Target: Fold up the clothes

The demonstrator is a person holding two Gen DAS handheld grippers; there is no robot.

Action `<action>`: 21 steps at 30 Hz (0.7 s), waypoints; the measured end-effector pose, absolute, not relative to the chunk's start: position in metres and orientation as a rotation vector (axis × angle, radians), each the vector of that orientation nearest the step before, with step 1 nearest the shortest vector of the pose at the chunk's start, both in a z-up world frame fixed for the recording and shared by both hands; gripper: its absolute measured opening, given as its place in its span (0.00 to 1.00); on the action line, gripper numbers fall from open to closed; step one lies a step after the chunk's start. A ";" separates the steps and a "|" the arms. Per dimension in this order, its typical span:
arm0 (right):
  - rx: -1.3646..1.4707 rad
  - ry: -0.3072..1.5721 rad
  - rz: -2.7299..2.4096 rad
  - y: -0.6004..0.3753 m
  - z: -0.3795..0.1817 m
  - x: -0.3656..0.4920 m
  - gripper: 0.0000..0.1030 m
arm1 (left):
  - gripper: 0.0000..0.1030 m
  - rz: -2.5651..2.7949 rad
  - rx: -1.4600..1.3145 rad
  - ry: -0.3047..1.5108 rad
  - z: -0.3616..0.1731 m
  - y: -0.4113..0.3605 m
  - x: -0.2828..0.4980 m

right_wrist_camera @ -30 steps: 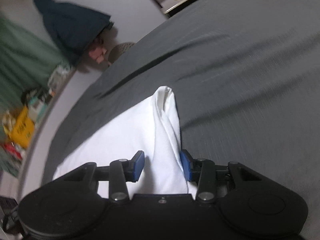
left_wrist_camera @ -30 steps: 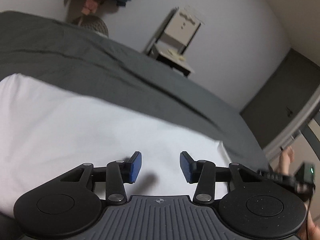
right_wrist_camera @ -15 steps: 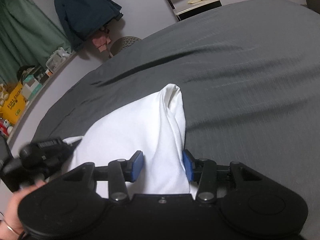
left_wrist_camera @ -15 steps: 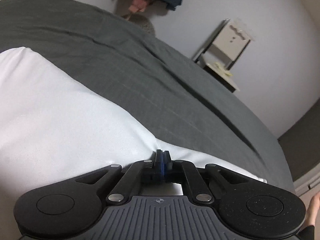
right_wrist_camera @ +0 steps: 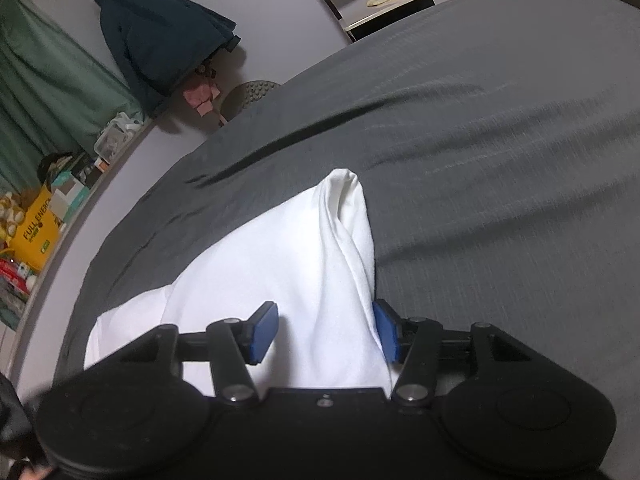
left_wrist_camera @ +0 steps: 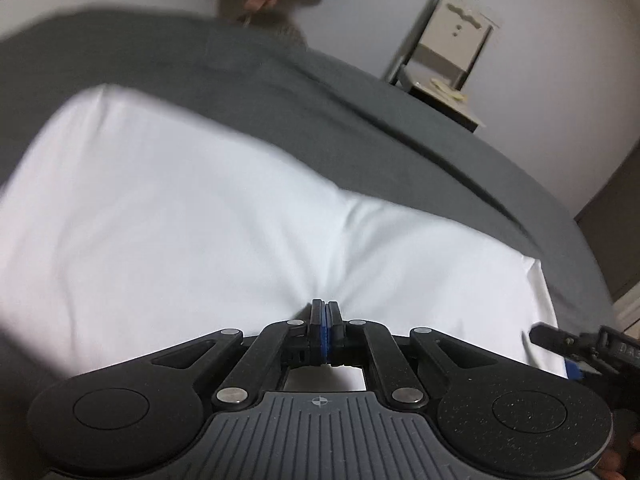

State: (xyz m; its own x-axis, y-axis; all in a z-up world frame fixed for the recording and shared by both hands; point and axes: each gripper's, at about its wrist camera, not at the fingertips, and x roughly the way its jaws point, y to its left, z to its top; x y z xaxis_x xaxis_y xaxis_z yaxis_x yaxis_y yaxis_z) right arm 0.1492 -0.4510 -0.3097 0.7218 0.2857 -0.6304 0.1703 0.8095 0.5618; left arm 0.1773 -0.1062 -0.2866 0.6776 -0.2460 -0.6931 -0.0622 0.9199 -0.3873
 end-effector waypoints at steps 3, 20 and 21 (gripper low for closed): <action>0.661 0.770 0.064 -0.452 -0.310 0.147 0.49 | 0.04 -0.127 -0.357 0.856 -0.285 -0.110 0.163; 1.008 0.843 0.081 -0.488 -0.322 0.095 0.48 | 0.04 -0.328 -0.427 0.825 -0.239 -0.043 0.116; 1.034 0.835 0.086 -0.489 -0.325 0.097 0.48 | 0.04 -0.348 -0.407 0.823 -0.236 -0.035 0.116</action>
State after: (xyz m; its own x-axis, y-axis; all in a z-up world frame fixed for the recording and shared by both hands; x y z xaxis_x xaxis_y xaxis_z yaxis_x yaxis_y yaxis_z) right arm 0.0967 -0.4886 -0.3255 0.6965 0.4343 -0.5712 0.3094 0.5365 0.7851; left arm 0.1162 -0.0350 -0.2364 0.6323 -0.4489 -0.6314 0.1402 0.8679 -0.4766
